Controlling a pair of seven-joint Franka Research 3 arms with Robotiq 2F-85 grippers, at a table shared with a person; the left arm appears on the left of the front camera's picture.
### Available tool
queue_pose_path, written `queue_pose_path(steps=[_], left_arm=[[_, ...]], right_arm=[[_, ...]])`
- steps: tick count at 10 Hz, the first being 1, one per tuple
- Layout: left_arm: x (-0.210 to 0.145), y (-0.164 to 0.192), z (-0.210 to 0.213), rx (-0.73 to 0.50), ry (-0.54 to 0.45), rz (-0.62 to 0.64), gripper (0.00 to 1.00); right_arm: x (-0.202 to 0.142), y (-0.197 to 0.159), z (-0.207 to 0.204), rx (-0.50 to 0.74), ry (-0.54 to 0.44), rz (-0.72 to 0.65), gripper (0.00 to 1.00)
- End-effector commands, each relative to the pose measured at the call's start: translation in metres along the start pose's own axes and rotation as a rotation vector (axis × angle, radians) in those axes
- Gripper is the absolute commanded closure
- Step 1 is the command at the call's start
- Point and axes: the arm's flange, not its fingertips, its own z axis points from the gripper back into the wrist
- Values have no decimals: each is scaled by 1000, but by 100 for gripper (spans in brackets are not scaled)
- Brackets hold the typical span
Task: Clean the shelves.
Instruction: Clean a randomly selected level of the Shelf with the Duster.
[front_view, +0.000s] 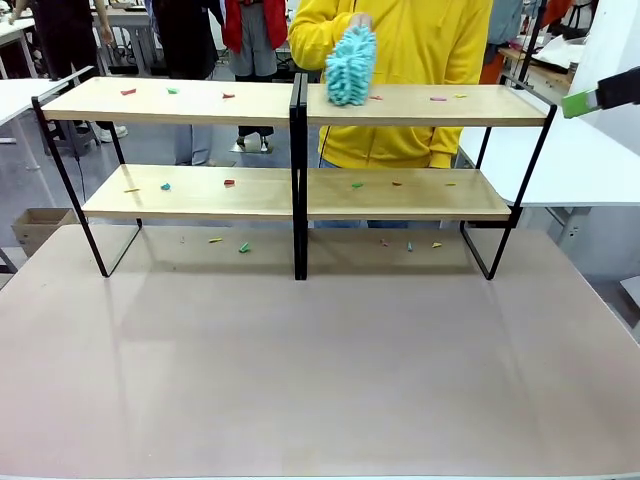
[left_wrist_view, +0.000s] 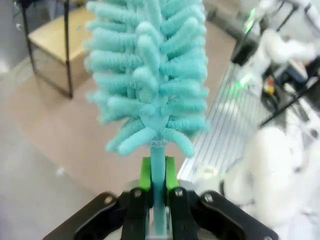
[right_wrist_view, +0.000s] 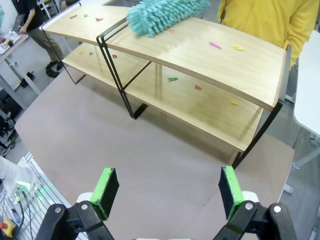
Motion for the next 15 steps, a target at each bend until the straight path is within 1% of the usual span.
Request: queue_pose_path(steps=[1,2,3,4,5,6,7,8,9,10,11,12,13,14,15], left_arm=[[-24,-14,-35,16,412,-196,88],[-30,-21,-51,-1,559,-313,88],[-24,-32,-73,-63,623,-402,88],[-8,-41,-102,-45,680,-389,88],[14,-52,-147,-54,700,-301,88],[38,-59,-179,-51,601,-165,88],[56,-69,-197,-186,514,-75,88],[16,-48,-148,-87,688,-280,88],[16,-48,-148,-87,688,-280,88],[40,-67,-192,-142,651,-196,88],[46,-79,-201,-84,636,-93,88],[54,-94,-223,-94,716,-77,88],[66,-106,-250,-67,812,-42,88],[75,-108,-264,-82,865,-10,88],[89,-111,-289,-70,914,72,88]], right_arm=[[0,0,0,1,-1,0,0],[0,0,0,1,-1,0,0],[0,0,0,1,-1,0,0],[0,0,0,1,-1,0,0],[0,0,0,1,-1,0,0],[0,0,0,1,-1,0,0],[0,0,0,1,-1,0,0],[0,0,0,1,-1,0,0],[0,0,0,1,-1,0,0],[0,0,0,1,-1,0,0],[0,0,0,1,-1,0,0],[0,0,0,1,-1,0,0],[0,0,0,1,-1,0,0],[0,0,0,1,-1,0,0],[0,0,0,1,-1,0,0]])
